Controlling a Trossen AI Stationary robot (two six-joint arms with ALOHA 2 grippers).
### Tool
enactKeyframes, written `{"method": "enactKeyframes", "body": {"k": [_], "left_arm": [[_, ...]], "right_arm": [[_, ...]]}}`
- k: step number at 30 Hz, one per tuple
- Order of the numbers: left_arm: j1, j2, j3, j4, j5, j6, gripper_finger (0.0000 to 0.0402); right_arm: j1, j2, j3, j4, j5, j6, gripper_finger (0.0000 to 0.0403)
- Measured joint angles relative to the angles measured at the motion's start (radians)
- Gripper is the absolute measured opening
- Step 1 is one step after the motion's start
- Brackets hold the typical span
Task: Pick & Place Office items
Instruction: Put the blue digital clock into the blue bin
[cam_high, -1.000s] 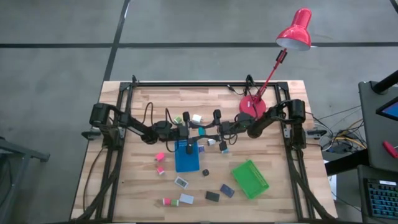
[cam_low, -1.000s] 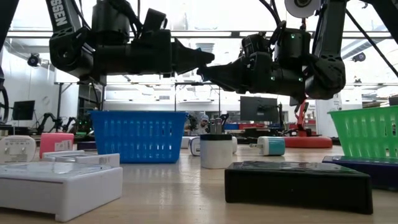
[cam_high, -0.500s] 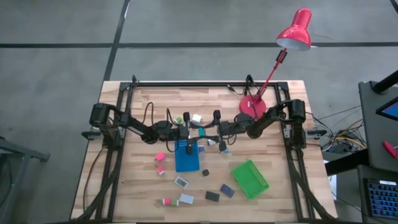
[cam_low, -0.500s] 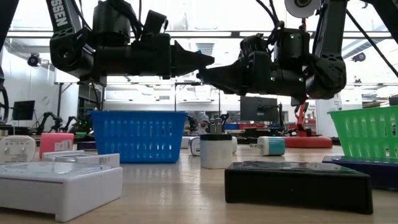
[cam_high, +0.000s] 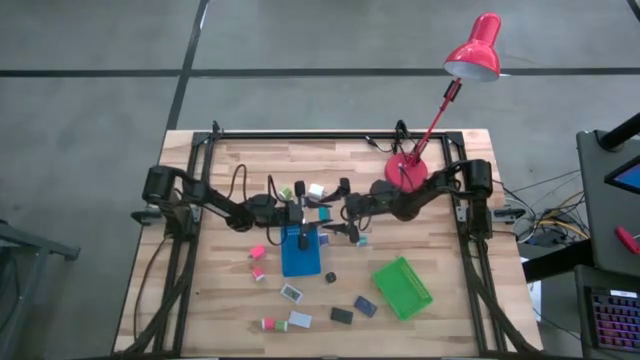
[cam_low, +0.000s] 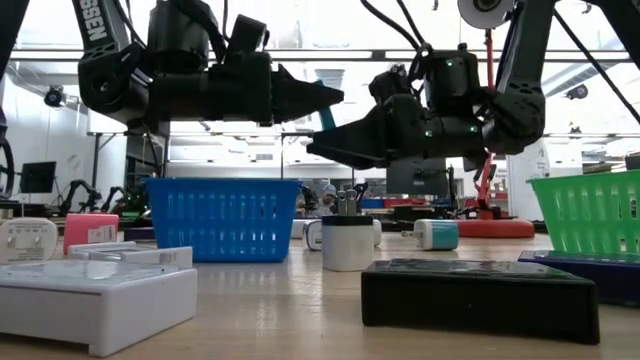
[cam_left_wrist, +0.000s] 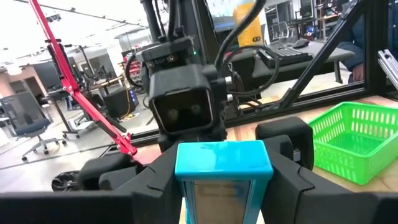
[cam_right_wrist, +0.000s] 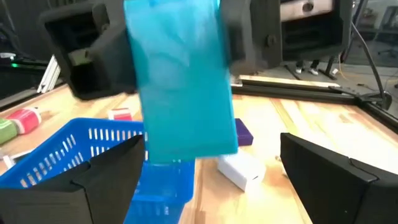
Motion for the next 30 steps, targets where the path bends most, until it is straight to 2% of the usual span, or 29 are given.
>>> {"method": "enactKeyframes", "body": {"k": [15,23,30], "left_arm": [[-0.003,-0.201,-0.001,-0.371,-0.043,0.014,0.0151],[-0.005,-0.198,-0.010,-0.379,-0.050,0.012,0.0151],[-0.005,-0.198,-0.020,-0.376,-0.057,0.006,0.0151]], "right_arm": [[0.000,-0.138,-0.092,-0.085,0.059,-0.036,0.0367],[0.000,-0.193,-0.115,-0.141,0.082,-0.049,0.0367],[-0.002,-0.294,-0.212,-0.140,0.105,-0.056,0.0367]]}}
